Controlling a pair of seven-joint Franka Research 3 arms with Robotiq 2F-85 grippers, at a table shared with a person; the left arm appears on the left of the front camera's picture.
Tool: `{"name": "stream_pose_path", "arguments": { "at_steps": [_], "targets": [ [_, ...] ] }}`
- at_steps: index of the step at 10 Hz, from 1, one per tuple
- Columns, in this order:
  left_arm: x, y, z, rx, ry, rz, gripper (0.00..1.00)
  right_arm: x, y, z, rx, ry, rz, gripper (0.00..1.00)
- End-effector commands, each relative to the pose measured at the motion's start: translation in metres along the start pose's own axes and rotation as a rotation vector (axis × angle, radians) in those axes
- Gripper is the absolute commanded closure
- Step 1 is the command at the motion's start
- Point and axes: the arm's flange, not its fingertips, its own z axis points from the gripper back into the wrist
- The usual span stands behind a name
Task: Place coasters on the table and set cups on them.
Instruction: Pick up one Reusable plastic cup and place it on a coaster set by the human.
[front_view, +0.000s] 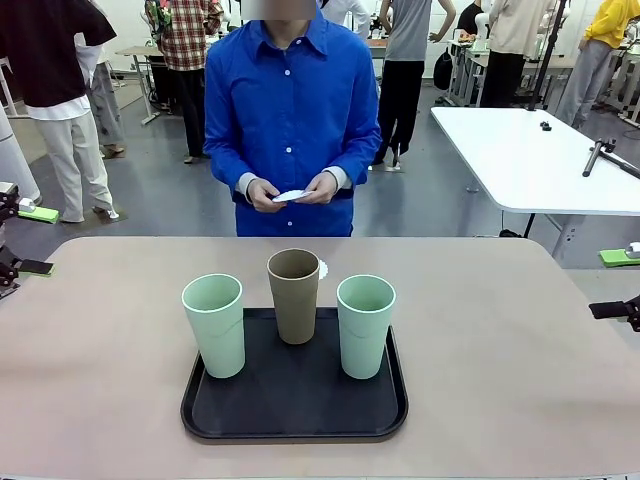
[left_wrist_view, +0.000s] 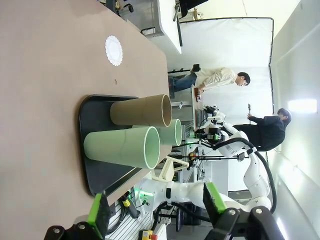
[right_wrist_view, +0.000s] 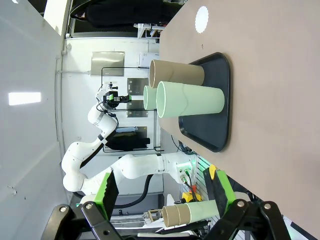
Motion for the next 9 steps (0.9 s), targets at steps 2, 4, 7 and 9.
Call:
{"name": "stream_pose_path", "arguments": {
  "at_steps": [2, 4, 7, 9],
  "targets": [
    [0.0005, 0.0002, 0.0007, -0.013, -0.001, -0.005, 0.0, 0.0015, -0.001, 0.0002, 0.012, -0.005, -0.001, 0.0],
    [0.0005, 0.0002, 0.0007, -0.013, -0.001, -0.005, 0.0, 0.0015, -0.001, 0.0002, 0.012, -0.005, -0.001, 0.0],
    [0.0005, 0.0002, 0.0007, -0.013, -0.001, -0.005, 0.0, 0.0015, -0.001, 0.0002, 0.012, -0.005, -0.001, 0.0],
    [0.0005, 0.0002, 0.0007, -0.013, -0.001, -0.005, 0.0, 0.0015, -0.001, 0.0002, 0.012, -0.005, -0.001, 0.0]
  ]
}}
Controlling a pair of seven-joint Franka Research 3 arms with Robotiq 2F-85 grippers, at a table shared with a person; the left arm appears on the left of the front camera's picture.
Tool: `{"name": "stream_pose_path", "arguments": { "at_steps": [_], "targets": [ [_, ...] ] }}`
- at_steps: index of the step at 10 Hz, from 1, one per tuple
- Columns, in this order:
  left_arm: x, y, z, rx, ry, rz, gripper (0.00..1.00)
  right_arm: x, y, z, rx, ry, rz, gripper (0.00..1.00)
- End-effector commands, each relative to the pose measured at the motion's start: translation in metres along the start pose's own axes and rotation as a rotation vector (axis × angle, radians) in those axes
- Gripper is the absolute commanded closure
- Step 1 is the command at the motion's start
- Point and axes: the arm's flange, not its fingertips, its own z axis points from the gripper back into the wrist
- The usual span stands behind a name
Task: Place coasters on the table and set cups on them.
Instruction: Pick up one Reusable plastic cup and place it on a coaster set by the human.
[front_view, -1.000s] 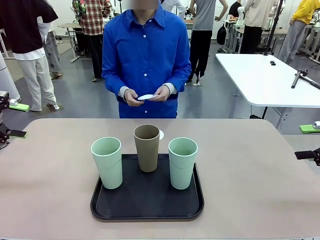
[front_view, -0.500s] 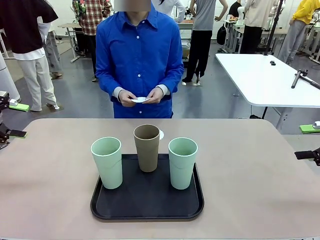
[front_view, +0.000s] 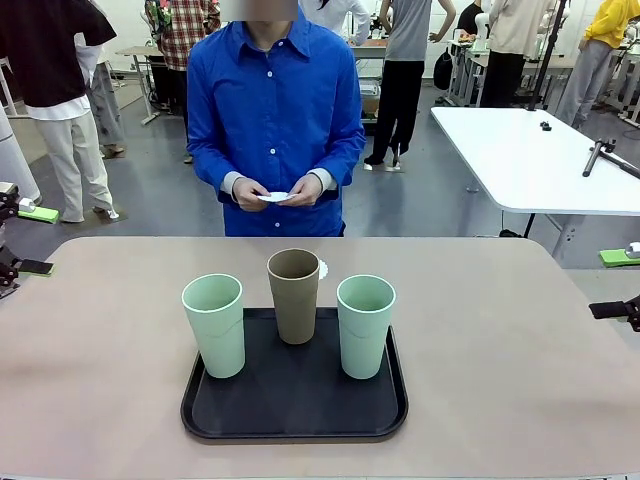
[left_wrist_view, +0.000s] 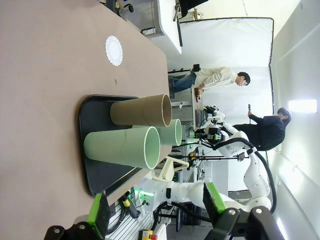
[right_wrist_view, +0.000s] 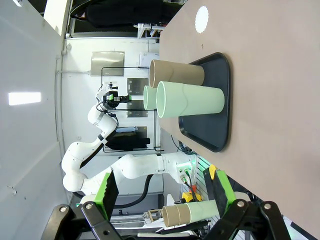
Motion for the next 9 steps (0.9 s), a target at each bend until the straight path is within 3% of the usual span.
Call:
{"name": "stream_pose_path", "arguments": {
  "at_steps": [1, 7, 8, 9],
  "targets": [
    [0.001, 0.0, 0.001, -0.013, -0.001, -0.005, 0.0, 0.002, -0.001, 0.0, 0.012, -0.005, -0.001, 0.0],
    [0.001, 0.0, 0.001, -0.013, -0.001, -0.005, 0.0, 0.0, 0.0, 0.0, 0.0, 0.0, 0.0, 0.0],
    [0.001, 0.0, 0.001, -0.013, -0.001, -0.005, 0.0, 0.007, 0.014, -0.006, 0.018, 0.189, 0.179, 0.0],
    [0.001, 0.0, 0.001, -0.013, -0.001, -0.005, 0.0, 0.018, 0.026, -0.016, -0.125, 0.146, 0.375, 0.0]
  ]
}}
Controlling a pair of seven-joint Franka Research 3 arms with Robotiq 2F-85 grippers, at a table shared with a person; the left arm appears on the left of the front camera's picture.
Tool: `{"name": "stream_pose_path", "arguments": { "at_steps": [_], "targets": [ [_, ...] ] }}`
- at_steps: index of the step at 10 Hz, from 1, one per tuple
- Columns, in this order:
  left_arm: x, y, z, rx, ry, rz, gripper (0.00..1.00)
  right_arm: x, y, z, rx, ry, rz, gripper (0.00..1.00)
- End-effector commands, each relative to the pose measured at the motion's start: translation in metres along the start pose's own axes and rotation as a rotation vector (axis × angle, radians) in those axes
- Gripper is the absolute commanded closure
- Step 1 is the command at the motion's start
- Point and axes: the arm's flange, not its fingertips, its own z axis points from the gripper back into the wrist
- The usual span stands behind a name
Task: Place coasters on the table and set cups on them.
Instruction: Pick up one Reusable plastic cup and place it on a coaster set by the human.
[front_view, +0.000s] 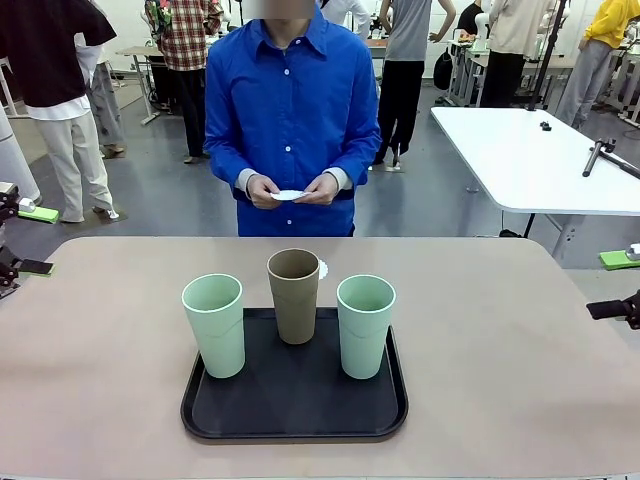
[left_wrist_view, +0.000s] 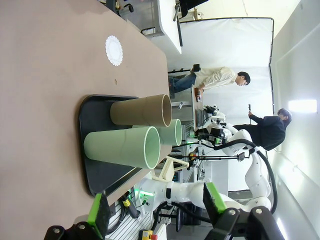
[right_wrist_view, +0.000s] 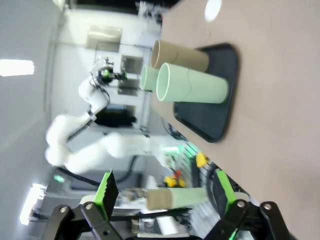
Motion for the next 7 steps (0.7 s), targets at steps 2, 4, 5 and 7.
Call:
{"name": "stream_pose_path", "arguments": {
  "at_steps": [2, 4, 5, 7],
  "targets": [
    [0.0, 0.0, 0.001, -0.013, -0.002, -0.005, 0.0, 0.037, 0.028, -0.032, -0.137, 0.161, 0.445, 0.0],
    [0.0, 0.0, 0.001, -0.013, -0.002, -0.005, 0.0, 0.049, 0.05, -0.064, -0.19, 0.279, 0.691, 0.0],
    [0.0, 0.0, 0.001, -0.013, -0.002, -0.005, 0.0, 0.048, 0.061, -0.085, -0.215, 0.32, 0.797, 0.0],
    [0.0, 0.0, 0.001, -0.013, -0.002, -0.005, 0.0, 0.038, 0.078, -0.131, -0.267, 0.457, 0.992, 0.0]
  ]
}}
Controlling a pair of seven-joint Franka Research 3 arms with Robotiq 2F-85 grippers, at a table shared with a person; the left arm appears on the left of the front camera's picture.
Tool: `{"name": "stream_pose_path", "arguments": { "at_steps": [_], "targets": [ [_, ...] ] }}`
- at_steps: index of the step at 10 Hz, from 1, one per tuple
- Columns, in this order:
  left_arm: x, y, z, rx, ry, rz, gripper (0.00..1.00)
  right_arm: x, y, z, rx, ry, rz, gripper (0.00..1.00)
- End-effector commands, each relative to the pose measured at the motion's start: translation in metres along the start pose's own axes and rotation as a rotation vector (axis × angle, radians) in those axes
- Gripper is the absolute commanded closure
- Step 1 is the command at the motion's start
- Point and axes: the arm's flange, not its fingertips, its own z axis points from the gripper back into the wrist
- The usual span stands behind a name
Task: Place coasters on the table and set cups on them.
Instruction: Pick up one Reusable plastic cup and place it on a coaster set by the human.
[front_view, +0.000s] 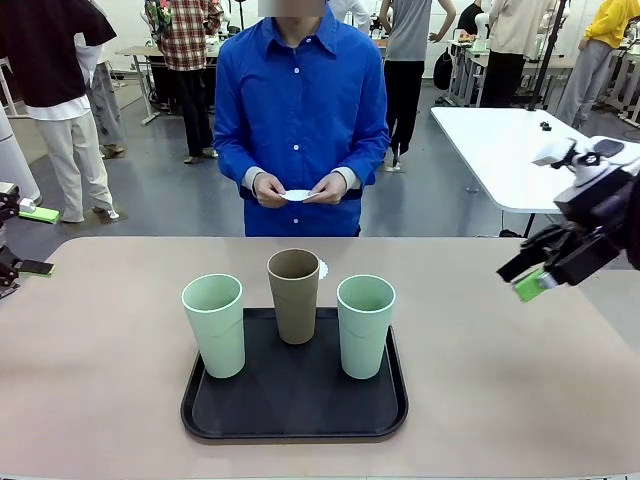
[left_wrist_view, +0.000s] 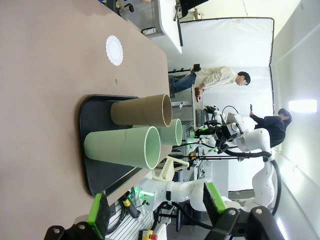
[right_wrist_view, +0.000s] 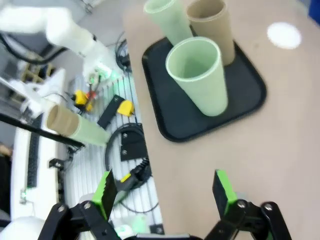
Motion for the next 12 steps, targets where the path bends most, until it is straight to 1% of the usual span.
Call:
{"name": "stream_pose_path", "arguments": {
  "at_steps": [1, 3, 5, 7, 8, 9, 12],
  "targets": [
    [0.0, 0.0, 0.001, -0.015, -0.003, -0.006, 0.0, 0.007, 0.009, -0.033, -0.129, 0.046, 0.131, 0.0],
    [0.0, 0.0, 0.001, -0.015, -0.003, -0.006, 0.0, 0.024, 0.015, -0.062, -0.192, 0.111, 0.205, 0.0],
    [0.0, 0.0, 0.001, -0.015, -0.003, -0.006, 0.0, 0.028, 0.016, -0.082, -0.343, 0.123, 0.296, 0.0],
    [0.0, 0.0, 0.001, -0.015, -0.003, -0.006, 0.0, 0.026, 0.011, -0.091, -0.328, 0.151, 0.286, 0.0],
    [0.0, 0.0, 0.001, -0.015, -0.003, -0.006, 0.0, 0.023, 0.009, -0.09, -0.302, 0.15, 0.255, 0.0],
    [0.0, 0.0, 0.001, -0.015, -0.003, -0.006, 0.0, 0.066, 0.003, -0.063, -0.331, 0.124, 0.292, 0.0],
    [0.0, 0.0, 0.001, -0.015, -0.003, -0.006, 0.0, 0.066, 0.003, -0.063, -0.331, 0.124, 0.292, 0.0]
  ]
}}
